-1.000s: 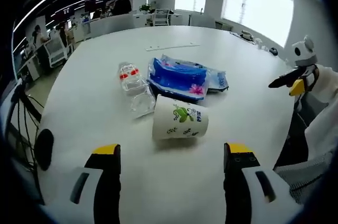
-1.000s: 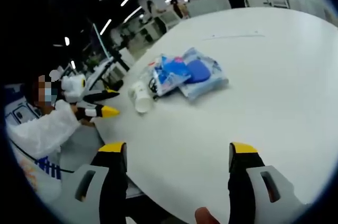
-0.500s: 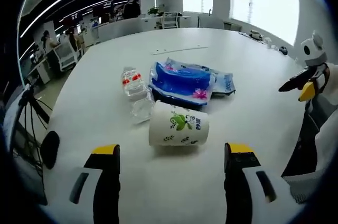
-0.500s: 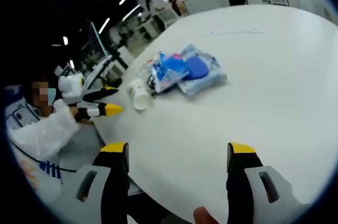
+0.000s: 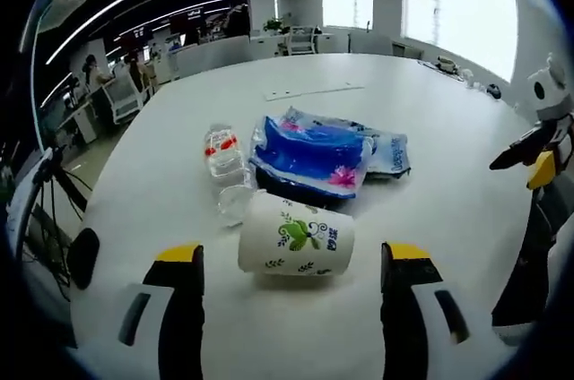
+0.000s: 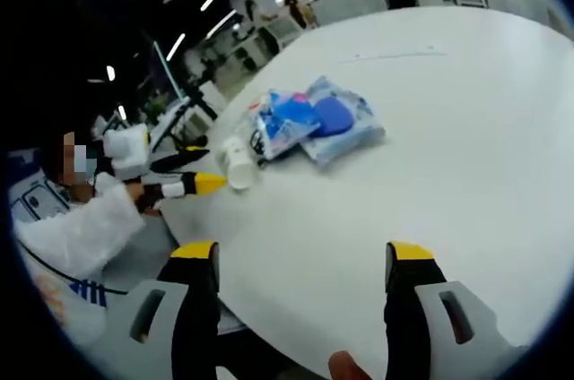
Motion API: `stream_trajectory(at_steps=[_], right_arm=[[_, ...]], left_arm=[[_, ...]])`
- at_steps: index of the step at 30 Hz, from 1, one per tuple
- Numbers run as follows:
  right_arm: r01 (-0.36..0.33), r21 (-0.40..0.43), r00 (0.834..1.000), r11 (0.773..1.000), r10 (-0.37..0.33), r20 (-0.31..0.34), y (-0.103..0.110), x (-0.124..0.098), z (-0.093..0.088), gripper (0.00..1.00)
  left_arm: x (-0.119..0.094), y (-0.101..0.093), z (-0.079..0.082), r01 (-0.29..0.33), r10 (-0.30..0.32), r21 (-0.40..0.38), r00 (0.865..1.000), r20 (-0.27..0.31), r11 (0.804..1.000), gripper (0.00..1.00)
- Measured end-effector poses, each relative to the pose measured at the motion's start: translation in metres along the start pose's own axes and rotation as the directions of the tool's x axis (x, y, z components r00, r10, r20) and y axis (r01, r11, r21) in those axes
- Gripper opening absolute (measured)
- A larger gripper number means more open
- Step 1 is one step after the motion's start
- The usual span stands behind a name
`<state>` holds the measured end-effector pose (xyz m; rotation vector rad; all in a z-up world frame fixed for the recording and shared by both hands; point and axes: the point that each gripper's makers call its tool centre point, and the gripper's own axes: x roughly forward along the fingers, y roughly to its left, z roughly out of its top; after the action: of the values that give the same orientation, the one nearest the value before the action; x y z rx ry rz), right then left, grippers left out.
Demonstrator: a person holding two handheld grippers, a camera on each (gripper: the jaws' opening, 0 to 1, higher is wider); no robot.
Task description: Arrange the tabletop items into an orderly group along one side of the table until the central work area is clear of visible clutter.
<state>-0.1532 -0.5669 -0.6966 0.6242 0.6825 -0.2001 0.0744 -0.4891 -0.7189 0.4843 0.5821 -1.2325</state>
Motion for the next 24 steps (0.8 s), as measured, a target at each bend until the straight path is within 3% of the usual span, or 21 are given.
stream_trajectory(at_steps=[9, 14, 20, 21, 22, 24], right_arm=[[0.005, 0.032, 1.000, 0.999, -0.006, 0.024, -0.005, -0.005, 0.000, 0.74], [-0.006, 0.060, 1.000, 0.998, 0.005, 0.027, -0.003, -0.005, -0.003, 0.74], [-0.012, 0.078, 0.999, 0.997, 0.010, 0.035, -0.005, -0.005, -0.001, 0.73], [-0.013, 0.079, 0.999, 0.997, 0.010, 0.036, -0.005, -0.005, -0.001, 0.73], [-0.013, 0.081, 0.999, 0.997, 0.010, 0.038, -0.005, -0.005, 0.000, 0.73], [-0.016, 0.085, 0.999, 0.996, 0.012, 0.042, -0.005, -0.005, 0.001, 0.73]], left_arm=[[0.018, -0.003, 0.000, 0.009, -0.008, 0.056, 1.000, -0.015, 0.998, 0.77], [0.025, 0.004, -0.004, -0.015, 0.017, 0.054, 0.998, -0.055, 0.998, 0.74], [0.031, 0.000, -0.012, -0.014, 0.023, 0.087, 0.995, -0.101, 0.996, 0.65], [0.030, -0.002, -0.016, -0.005, 0.015, 0.081, 0.992, -0.125, 0.997, 0.63], [0.029, -0.012, -0.019, 0.029, -0.026, 0.018, 0.990, -0.138, 0.999, 0.62], [0.027, -0.011, -0.014, 0.018, -0.013, 0.040, 0.994, -0.106, 0.999, 0.62]])
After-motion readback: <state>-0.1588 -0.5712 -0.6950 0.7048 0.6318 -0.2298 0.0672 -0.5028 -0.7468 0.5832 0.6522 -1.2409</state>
